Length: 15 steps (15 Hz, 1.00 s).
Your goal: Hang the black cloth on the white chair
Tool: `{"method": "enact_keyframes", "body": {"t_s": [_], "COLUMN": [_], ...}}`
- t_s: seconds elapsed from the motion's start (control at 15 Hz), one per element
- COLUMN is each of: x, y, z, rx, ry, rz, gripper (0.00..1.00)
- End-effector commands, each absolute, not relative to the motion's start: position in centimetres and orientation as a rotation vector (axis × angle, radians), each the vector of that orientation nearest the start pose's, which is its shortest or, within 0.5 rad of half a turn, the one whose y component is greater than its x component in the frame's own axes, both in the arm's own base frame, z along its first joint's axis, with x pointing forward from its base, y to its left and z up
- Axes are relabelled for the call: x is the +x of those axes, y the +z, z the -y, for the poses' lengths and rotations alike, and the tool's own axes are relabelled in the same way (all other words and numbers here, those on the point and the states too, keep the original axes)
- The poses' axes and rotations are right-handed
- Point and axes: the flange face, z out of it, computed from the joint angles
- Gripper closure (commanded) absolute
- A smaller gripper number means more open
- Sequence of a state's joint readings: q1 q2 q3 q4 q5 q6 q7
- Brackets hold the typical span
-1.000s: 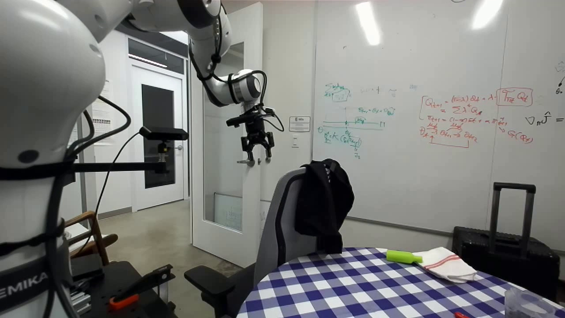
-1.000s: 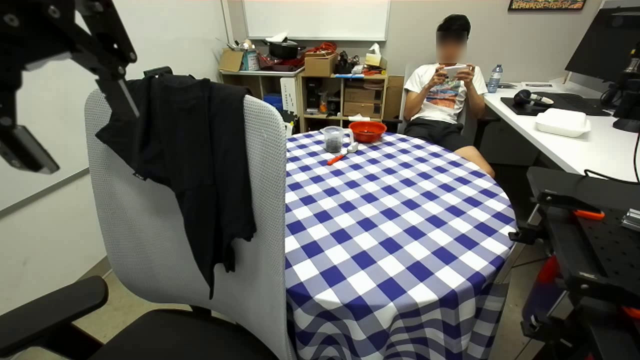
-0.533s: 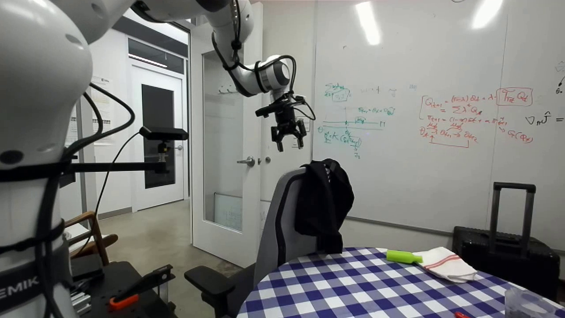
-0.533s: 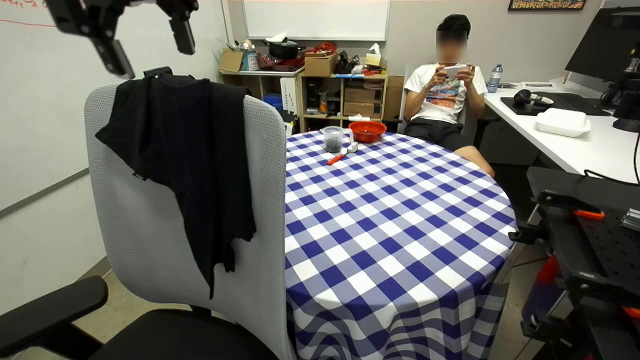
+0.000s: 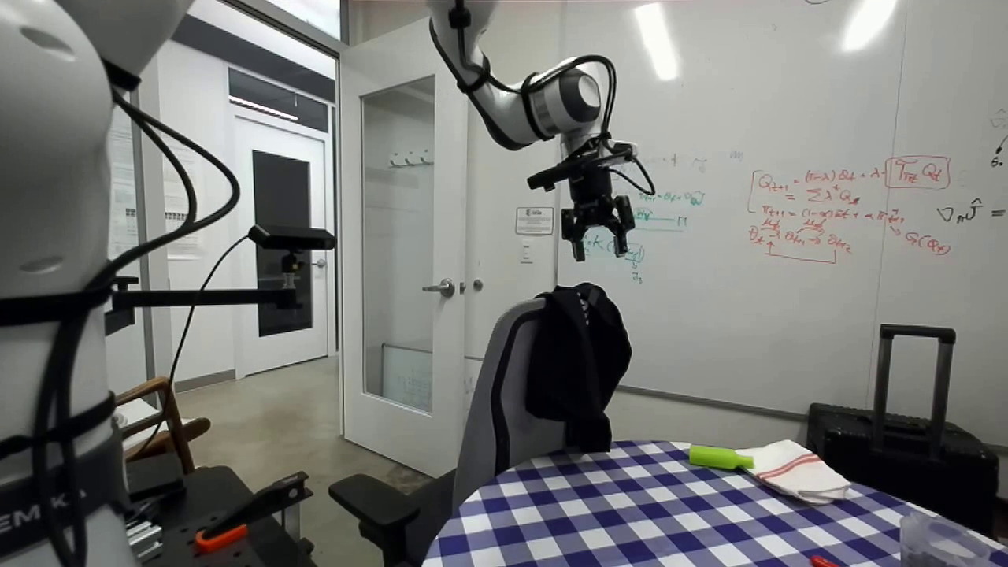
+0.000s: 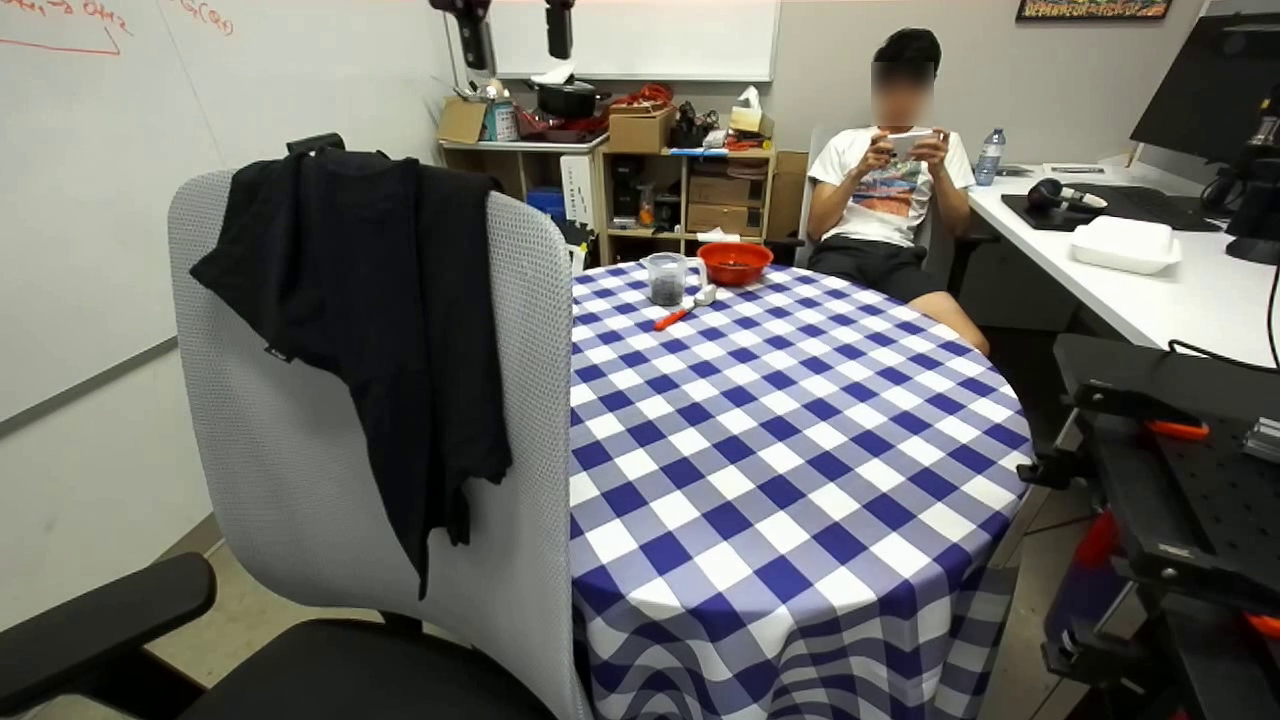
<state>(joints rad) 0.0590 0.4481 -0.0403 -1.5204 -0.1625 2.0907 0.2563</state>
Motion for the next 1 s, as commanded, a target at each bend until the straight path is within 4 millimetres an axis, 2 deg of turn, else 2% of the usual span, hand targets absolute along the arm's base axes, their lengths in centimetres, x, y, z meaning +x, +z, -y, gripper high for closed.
{"method": "enact_keyframes", "body": {"t_s": [0.0, 0.27, 0.4, 0.6, 0.67, 0.73, 0.93], "x": [65.4, 61.0, 58.4, 54.7, 57.4, 56.6, 57.0], "y": [39.8, 35.7, 33.0, 29.4, 30.0, 29.1, 29.4], "z": [5.6, 11.9, 13.8, 15.5, 15.4, 15.7, 15.6], "rx": [-3.210, -3.203, -3.197, -3.180, -3.200, -3.200, -3.201], "ry": [-0.259, -0.340, -0.358, -0.319, -0.305, -0.286, -0.300], "rz": [-0.375, -0.478, -0.512, -0.545, -0.552, -0.559, -0.555], "gripper": [0.00, 0.00, 0.00, 0.00, 0.00, 0.00, 0.00]}}
